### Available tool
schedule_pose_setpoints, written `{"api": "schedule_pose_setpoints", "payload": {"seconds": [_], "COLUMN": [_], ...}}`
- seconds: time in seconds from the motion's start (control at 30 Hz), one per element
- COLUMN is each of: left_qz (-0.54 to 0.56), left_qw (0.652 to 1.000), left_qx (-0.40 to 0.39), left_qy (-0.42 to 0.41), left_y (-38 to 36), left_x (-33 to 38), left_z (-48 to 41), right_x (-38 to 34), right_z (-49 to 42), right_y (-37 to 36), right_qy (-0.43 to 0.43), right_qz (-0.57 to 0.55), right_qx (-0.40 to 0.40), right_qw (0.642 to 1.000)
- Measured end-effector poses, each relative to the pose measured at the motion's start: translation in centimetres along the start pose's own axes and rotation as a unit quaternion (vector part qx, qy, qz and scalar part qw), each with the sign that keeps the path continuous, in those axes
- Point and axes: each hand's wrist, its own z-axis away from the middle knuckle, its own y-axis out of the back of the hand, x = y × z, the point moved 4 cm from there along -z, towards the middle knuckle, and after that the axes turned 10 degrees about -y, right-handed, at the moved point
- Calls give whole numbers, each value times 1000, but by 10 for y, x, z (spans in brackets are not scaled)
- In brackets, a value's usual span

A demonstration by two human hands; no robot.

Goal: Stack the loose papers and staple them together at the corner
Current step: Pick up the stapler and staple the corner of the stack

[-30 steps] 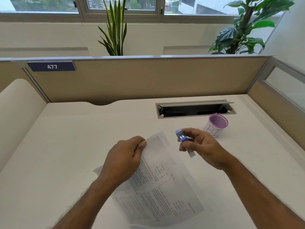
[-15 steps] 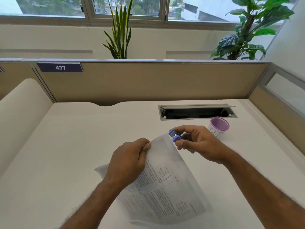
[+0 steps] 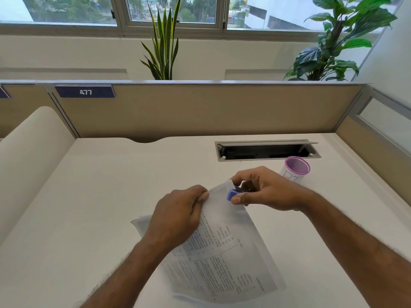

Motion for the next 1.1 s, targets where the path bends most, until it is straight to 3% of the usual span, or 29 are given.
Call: {"api": "schedule_pose_setpoints", "payload": {"seconds": [0.5,1.1], "left_qz": [-7,10], "left_qw": [999,998], "left_qx": [-46,-56], "left_qy": [-26,-30], "left_y": [-1,-3], "left_x": [7,13], "left_z": [4,7], "right_x": [-31,-35], "right_z": [-9,-7], "right_y": [7,9], "right_qy": [-23,-20], "right_qz": [127,160], "right_qx": [-104,-131], "right_qw": [986,978]}}
